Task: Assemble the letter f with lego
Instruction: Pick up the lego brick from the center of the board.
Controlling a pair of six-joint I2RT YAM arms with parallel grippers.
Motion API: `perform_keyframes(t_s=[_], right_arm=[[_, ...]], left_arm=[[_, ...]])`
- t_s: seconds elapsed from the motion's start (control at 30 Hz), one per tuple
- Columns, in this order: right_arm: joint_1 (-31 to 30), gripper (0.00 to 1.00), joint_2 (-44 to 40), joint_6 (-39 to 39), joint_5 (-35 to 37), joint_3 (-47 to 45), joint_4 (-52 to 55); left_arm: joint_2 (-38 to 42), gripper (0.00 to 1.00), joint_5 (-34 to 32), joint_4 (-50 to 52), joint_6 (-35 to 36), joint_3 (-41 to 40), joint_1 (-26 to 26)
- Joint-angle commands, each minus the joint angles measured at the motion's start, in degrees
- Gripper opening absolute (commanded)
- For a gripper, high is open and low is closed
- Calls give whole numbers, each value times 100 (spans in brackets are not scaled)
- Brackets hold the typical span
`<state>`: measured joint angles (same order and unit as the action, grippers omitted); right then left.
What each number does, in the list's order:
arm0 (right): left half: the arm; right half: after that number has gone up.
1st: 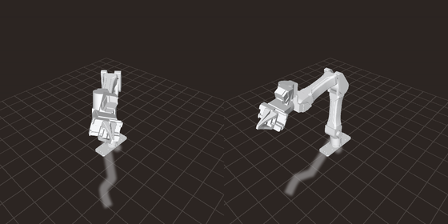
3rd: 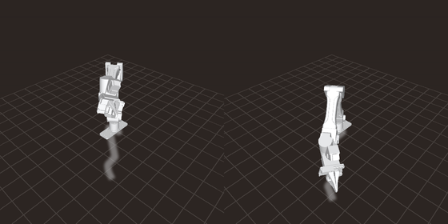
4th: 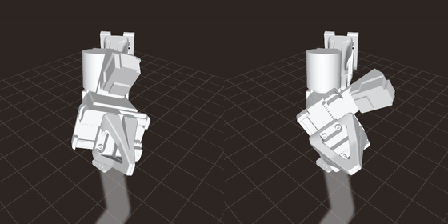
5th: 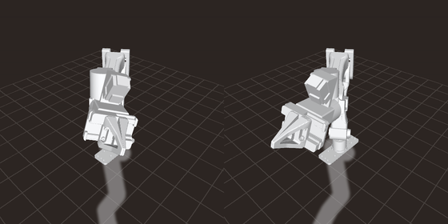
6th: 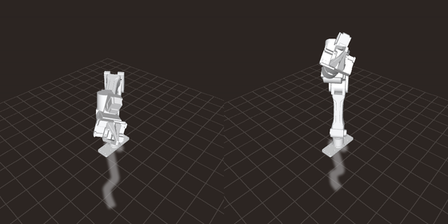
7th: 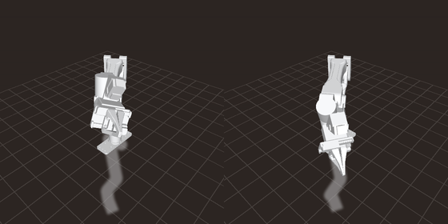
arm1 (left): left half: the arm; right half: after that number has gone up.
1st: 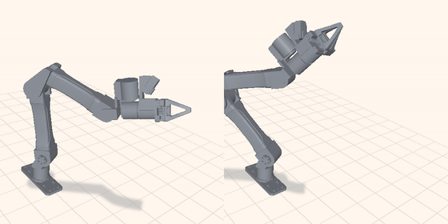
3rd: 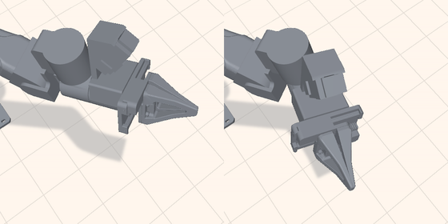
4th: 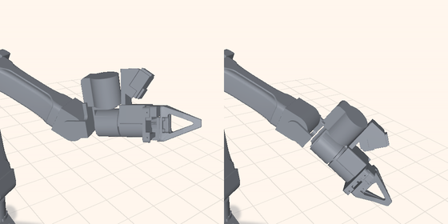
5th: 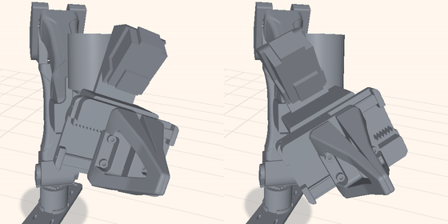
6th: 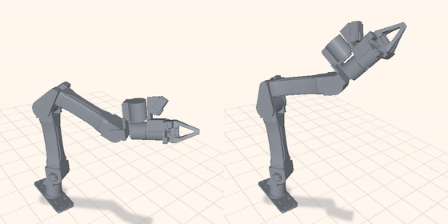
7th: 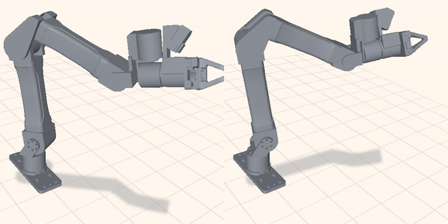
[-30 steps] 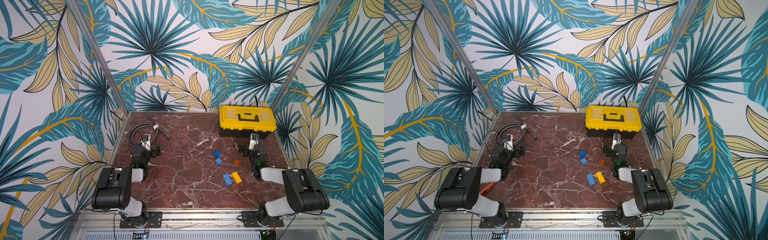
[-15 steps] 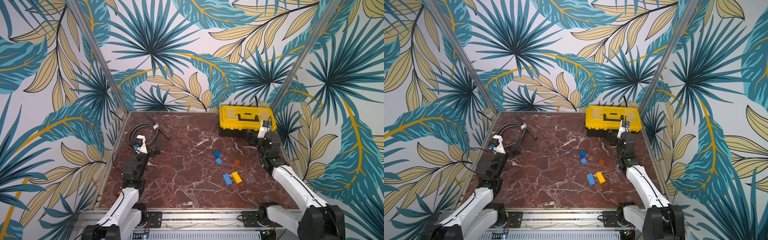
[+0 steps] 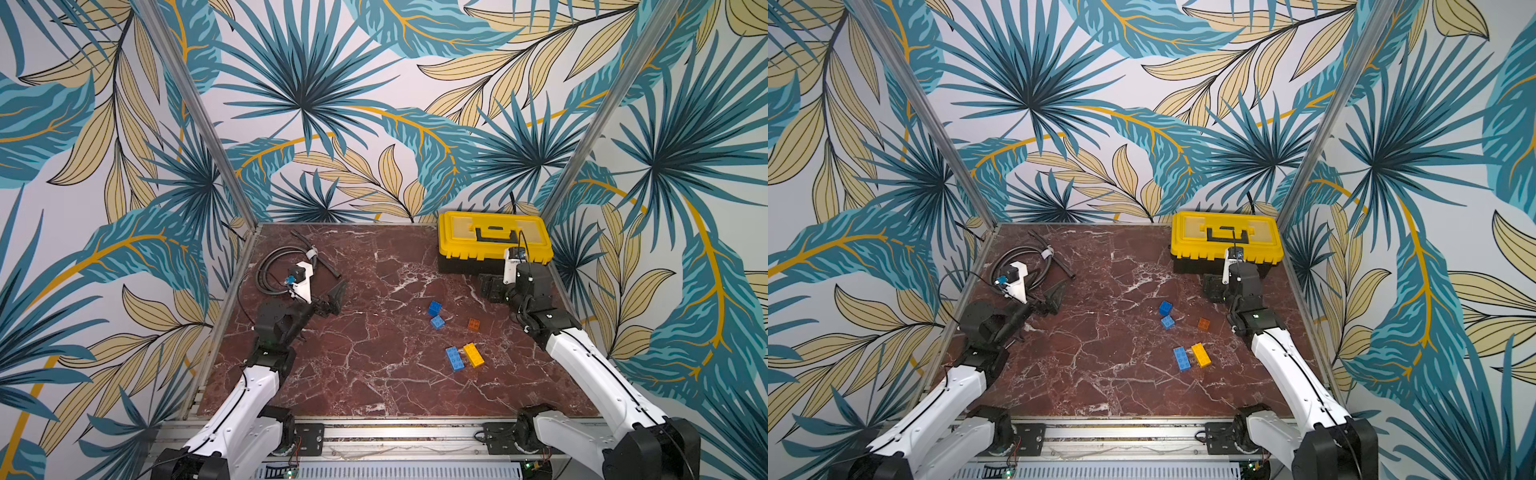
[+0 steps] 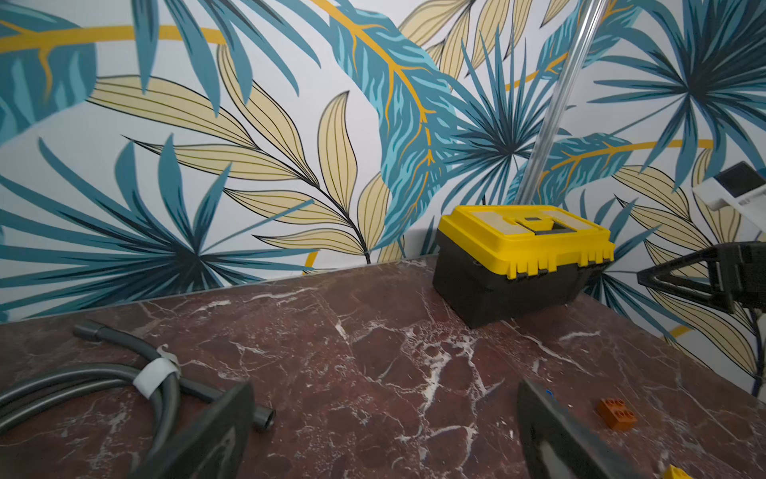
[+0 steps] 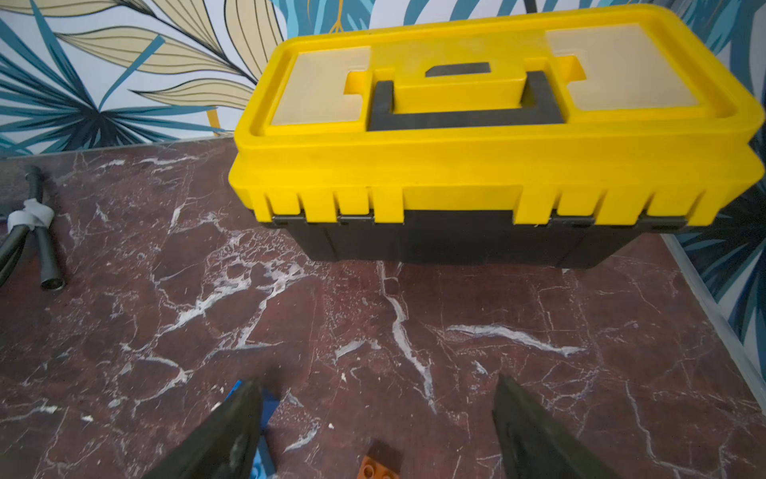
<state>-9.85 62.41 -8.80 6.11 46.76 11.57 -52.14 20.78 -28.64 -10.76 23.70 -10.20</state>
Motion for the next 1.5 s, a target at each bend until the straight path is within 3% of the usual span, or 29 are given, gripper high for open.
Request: perform_keyframes(t_s=[0.0, 0.4, 0.6, 0.97, 1.47], right_arm=[[-223, 87, 19, -15, -15, 147, 545], [-899, 84, 1035, 160, 40, 559, 990], [-1139, 80, 1473, 260, -120, 679, 1035], [-1322, 68, 2497, 510, -668, 1087, 1093], [-1511, 70, 3225, 755, -984, 1369, 1075]], left_arm=[[-118, 99, -297, 937, 140, 257, -494], [-800, 100, -1212, 1501, 137, 414, -2642], [-863, 99, -1343, 1493, -203, 40, -3344], [303, 100, -1823, 1502, -202, -522, -3640], [-118, 99, -1452, 1501, -132, -392, -3639]])
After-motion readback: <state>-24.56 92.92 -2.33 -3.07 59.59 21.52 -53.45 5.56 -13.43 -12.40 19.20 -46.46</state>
